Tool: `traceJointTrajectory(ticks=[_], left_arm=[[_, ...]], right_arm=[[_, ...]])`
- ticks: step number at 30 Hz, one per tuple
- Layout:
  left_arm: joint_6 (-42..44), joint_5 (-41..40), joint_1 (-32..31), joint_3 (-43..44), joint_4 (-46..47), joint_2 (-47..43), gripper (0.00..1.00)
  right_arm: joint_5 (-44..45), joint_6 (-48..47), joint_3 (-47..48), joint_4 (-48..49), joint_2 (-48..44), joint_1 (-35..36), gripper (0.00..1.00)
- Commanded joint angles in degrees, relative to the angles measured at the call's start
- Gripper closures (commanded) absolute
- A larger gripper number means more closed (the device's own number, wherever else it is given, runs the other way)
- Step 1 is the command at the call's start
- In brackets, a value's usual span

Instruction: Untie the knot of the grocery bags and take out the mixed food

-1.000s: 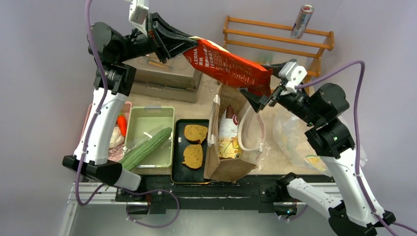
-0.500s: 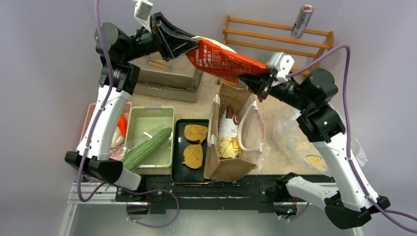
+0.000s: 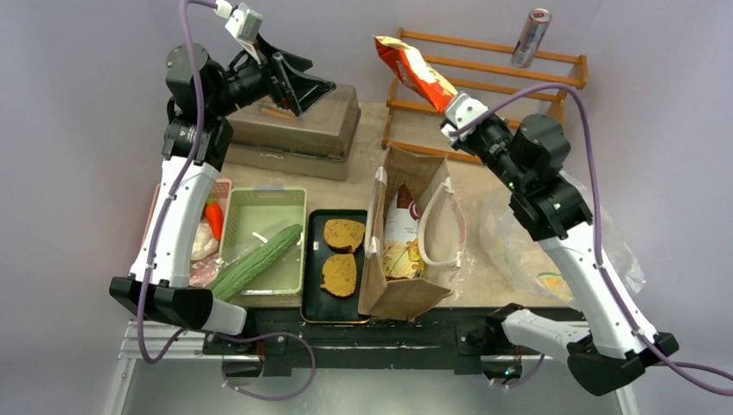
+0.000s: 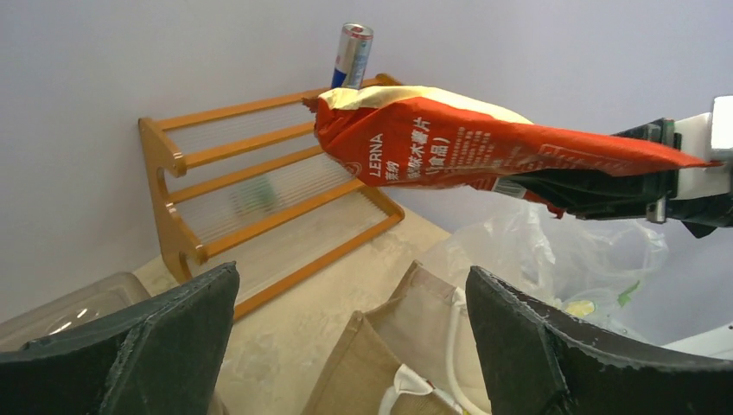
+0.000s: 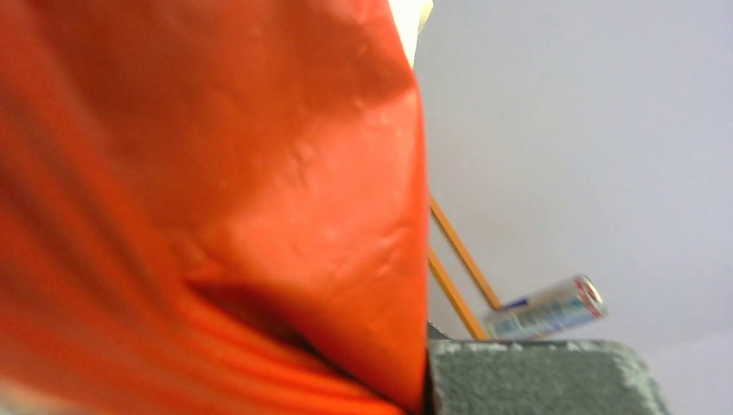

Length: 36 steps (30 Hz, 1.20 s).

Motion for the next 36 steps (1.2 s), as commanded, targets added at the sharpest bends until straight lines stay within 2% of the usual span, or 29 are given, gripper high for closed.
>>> traceJointTrajectory(ticks=[1,4,7,9,13,16,23,29,36], left_arm=[[3.18,-2.51,0.39,-0.86,-2.58,-2.53,0.0],[3.26,-2.47,0.39,-1.46,-2.92,-3.22,0.0],[3.55,-2.42,0.41,-2.76,-3.27,-4.19,0.0],[3.72,-2.47,0.43,-3.38,-3.68,-4.61,0.0],[3.6,-2.8,0.37,-4.3,-3.55,-5.22,0.0],[3.57,-2.38,0.44,-4.51,-3.61,-5.42,0.0],[3.9,-2.68,0.43,-4.51,-4.0,-5.32,0.0],[1.71,-2.54,0.39,-3.79,-3.1,-4.17,0.0],[2.91,-3.18,0.44,-4.04,-4.25,-4.67,0.0]], right_arm=[[9.5,-15.26,-2.41,6.04,2.21,-1.38,1.0],[9.36,-16.26,-1.07,5.98,5.39,-4.82,1.0],[5.45,-16.3,2.19,1.16,8.38,-8.07,1.0],[2.87,-17.65,1.64,0.25,9.25,-9.08,1.0],[3.37,-20.59,-0.1,0.95,12.04,-10.47,1.0],[6.15,-22.37,-1.98,4.02,13.58,-10.99,1.0],[6.63,-26.11,-8.23,11.25,14.93,-13.61,1.0],[7.96,-23.21,-7.14,17.69,19.33,-13.61,1.0],[9.0,-26.24,-7.87,24.7,24.02,-13.57,1.0]])
